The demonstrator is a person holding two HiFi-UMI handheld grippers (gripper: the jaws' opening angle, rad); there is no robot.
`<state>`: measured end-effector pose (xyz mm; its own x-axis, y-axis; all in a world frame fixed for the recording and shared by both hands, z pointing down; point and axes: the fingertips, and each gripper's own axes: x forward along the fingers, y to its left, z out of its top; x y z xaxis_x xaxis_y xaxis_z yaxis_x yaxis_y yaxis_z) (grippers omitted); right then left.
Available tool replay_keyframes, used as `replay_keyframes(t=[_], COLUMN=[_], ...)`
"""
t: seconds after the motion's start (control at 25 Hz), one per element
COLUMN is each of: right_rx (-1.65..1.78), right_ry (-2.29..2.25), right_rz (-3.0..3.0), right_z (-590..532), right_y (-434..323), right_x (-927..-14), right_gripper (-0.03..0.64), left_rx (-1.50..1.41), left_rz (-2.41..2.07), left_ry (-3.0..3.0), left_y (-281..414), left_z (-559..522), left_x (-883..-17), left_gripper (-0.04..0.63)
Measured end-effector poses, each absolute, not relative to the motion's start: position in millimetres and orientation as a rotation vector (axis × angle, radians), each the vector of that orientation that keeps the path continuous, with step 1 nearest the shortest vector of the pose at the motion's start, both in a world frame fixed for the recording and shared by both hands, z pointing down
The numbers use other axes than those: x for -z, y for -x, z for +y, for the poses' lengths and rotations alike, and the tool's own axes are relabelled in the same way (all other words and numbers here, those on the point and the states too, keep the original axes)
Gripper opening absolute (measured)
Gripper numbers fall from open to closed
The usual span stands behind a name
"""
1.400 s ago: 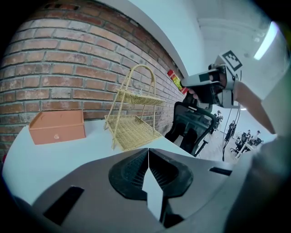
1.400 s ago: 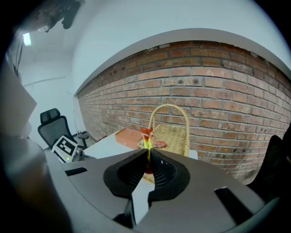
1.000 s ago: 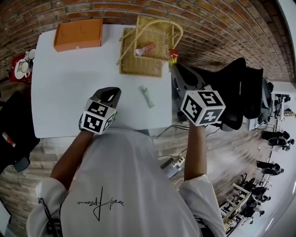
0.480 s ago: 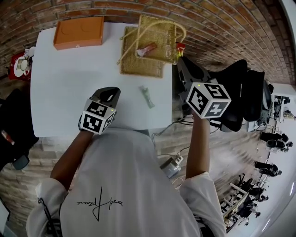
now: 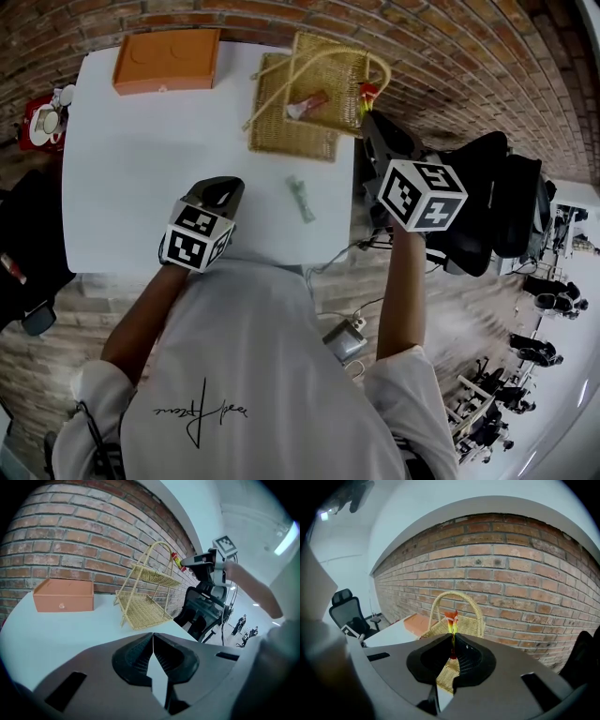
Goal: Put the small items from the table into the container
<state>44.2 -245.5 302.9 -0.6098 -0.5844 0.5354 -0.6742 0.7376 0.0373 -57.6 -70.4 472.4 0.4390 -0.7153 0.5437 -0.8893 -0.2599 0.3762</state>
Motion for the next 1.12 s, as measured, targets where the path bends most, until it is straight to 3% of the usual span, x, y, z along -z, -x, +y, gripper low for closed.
replay_keyframes(t=[1.12], right_rx=[-0.309], right_ry=[-0.992], right_rz=[-2.385], right_z=[-265.8], right_y=[-43.7], right_x=[-328.9], right_gripper=[0.055], left_rx=[-0.351], left_rz=[-1.344], left_ry=[-2.008], left_y=[63.9], left_z=[-72.4], left_x=[-481.3], left_gripper=[0.011])
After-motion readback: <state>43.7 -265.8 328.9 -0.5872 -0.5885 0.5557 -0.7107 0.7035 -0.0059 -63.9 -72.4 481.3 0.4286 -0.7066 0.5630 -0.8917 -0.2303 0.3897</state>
